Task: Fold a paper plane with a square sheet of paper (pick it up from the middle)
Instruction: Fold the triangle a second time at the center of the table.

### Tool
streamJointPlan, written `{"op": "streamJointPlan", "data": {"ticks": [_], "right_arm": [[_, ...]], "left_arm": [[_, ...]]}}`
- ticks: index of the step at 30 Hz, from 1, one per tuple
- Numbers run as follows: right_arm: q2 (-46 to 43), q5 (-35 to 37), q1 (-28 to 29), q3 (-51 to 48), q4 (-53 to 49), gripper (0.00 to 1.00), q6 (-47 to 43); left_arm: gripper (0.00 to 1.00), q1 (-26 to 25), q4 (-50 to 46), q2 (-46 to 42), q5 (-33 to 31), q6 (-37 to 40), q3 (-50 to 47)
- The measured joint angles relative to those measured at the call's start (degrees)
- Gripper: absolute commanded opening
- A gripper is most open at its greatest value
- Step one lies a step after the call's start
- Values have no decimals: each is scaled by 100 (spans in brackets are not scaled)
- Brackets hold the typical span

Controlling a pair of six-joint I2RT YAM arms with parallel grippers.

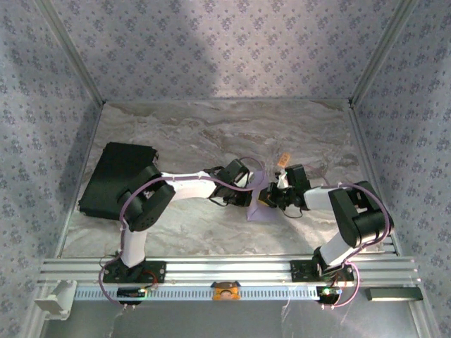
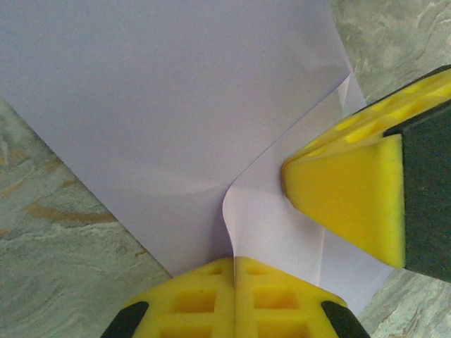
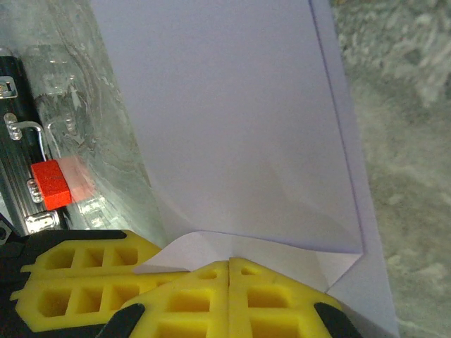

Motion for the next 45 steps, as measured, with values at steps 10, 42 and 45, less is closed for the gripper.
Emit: {"op": "streamJointPlan", "data": {"ticks": [10, 42, 45], "right_arm": [[-9, 4, 0, -24, 70, 3, 0], [-122, 173, 17, 13, -181, 2, -2], [-122, 175, 17, 13, -186, 2, -2]], "left_arm": [[36, 7, -140, -162, -68, -144, -2], [2, -125, 647, -133, 1440, -1045, -216], [3, -125, 697, -92, 1488, -1078, -216]]}}
